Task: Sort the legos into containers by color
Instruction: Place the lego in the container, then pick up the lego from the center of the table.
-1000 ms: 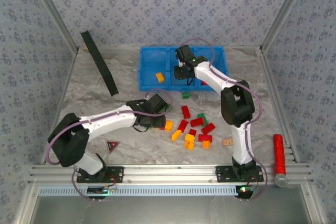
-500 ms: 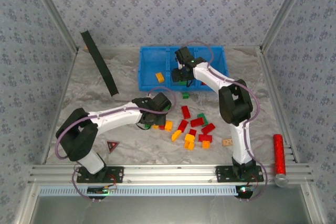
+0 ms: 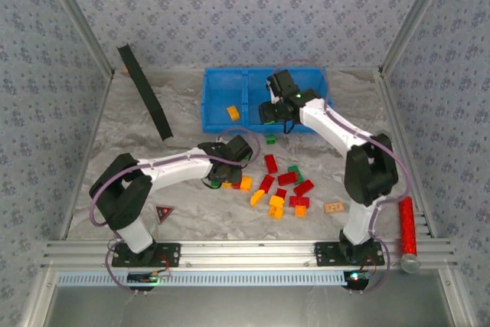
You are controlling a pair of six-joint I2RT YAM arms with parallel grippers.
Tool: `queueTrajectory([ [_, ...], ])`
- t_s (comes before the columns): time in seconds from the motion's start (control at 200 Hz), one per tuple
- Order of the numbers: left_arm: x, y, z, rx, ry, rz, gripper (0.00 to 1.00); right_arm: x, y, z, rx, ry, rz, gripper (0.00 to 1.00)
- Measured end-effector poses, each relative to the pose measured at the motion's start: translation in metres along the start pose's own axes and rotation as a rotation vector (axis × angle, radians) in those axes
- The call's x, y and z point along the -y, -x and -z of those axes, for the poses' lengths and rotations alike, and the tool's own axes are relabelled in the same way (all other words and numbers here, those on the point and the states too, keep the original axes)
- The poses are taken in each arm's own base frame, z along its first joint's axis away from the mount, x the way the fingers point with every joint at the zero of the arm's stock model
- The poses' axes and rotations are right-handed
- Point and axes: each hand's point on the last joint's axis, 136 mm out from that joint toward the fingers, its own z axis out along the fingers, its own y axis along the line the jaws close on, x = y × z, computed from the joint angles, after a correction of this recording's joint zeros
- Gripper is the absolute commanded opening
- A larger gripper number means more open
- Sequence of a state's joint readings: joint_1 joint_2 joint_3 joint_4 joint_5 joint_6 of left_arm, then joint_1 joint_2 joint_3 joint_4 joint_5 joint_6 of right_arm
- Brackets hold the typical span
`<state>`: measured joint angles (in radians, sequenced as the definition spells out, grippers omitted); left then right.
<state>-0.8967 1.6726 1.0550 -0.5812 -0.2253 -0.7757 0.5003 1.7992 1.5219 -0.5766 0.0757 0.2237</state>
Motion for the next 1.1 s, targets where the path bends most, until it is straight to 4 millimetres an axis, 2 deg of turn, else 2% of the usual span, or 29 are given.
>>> queueTrajectory([
  [0.125,0.0,0.0,-0.001,-0.002,0.003,0.0,0.5,0.004,-0.003,0.024,0.032,-0.003,-0.003,0.61],
  [0.255,0.001,0.0,-0.002,-0.003,0.001,0.009,0.48,0.009,-0.013,0.036,0.036,-0.011,-0.004,0.62],
  [0.53,0.0,-0.004,-0.008,0.013,-0.018,0.057,0.48,0.017,-0.03,0.047,0.017,-0.035,-0.004,0.62],
  [0.77,-0.01,-0.013,-0.009,0.009,-0.01,0.077,0.5,0.02,-0.045,0.059,0.015,-0.035,-0.005,0.62],
  [0.964,-0.009,-0.012,-0.009,0.01,-0.01,0.081,0.39,0.025,-0.06,0.077,0.031,-0.037,-0.022,0.62],
  [1.099,-0.009,-0.012,-0.008,0.004,-0.004,0.076,0.3,0.032,-0.086,0.086,0.01,-0.045,-0.047,0.63],
])
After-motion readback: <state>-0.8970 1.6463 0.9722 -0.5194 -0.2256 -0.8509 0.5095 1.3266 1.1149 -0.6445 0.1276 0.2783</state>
